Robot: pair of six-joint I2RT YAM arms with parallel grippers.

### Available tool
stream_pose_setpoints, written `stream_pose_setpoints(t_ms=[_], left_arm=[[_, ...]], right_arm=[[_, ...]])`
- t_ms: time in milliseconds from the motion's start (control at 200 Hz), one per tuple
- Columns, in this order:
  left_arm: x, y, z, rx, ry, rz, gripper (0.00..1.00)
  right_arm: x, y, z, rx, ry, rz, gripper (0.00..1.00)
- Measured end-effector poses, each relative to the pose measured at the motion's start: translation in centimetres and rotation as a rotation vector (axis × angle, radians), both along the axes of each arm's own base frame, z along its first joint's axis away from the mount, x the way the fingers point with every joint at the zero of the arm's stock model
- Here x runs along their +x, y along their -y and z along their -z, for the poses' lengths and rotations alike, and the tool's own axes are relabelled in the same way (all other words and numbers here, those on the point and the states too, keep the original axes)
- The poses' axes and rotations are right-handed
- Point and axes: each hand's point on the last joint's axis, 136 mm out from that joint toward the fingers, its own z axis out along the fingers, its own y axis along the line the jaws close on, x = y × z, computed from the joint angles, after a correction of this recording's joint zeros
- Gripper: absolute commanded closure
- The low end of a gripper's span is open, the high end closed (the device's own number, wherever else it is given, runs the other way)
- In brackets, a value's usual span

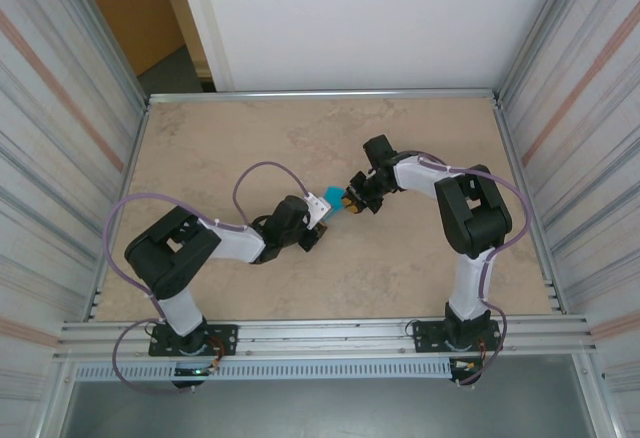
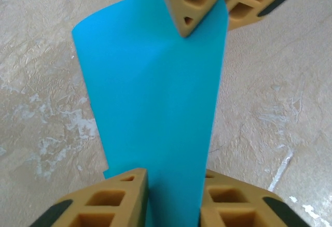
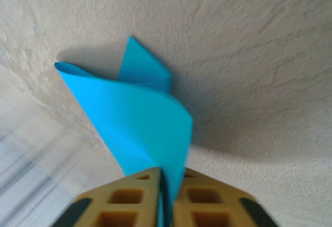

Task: Fold a paper plane with a square sheet of paper (pick it up from the middle)
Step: Fold the wing for the fifth time at the center of the table.

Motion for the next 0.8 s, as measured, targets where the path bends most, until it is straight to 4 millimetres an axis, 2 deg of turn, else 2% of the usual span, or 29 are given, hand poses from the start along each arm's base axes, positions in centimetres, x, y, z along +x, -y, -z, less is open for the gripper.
stream_pose_setpoints(t_ms=[105, 336, 461, 747, 777, 802], left_arm=[[-0.1, 0.0, 0.1, 0.005, -0.002, 0.004, 0.61], [-1.4, 0.6, -0.4, 0.019, -0.007, 0.033, 0.61], [-1.5, 0.8, -0.6, 0.023, -0.002, 0.033, 0.64], [-1.1, 0.6, -0.7, 0.022, -0.003, -0.004, 0.78], [-1.1, 0.6, -0.6, 0.022, -0.004, -0.006, 0.79], [-1.1, 0.6, -0.5, 0.022, -0.006, -0.007, 0.8]], right_arm=[[0.1, 0.1, 0.1, -0.008, 0.0, 0.012, 1.0], [0.1, 0.1, 0.2, -0.027, 0.011, 0.009, 1.0], [0.1, 0.1, 0.2, -0.029, 0.012, 0.009, 1.0], [0.2, 0.0, -0.1, -0.025, 0.014, 0.017, 1.0], [0.2, 0.0, -0.3, -0.023, 0.014, 0.022, 0.95], [0.2, 0.0, -0.4, -0.022, 0.014, 0.026, 0.88]])
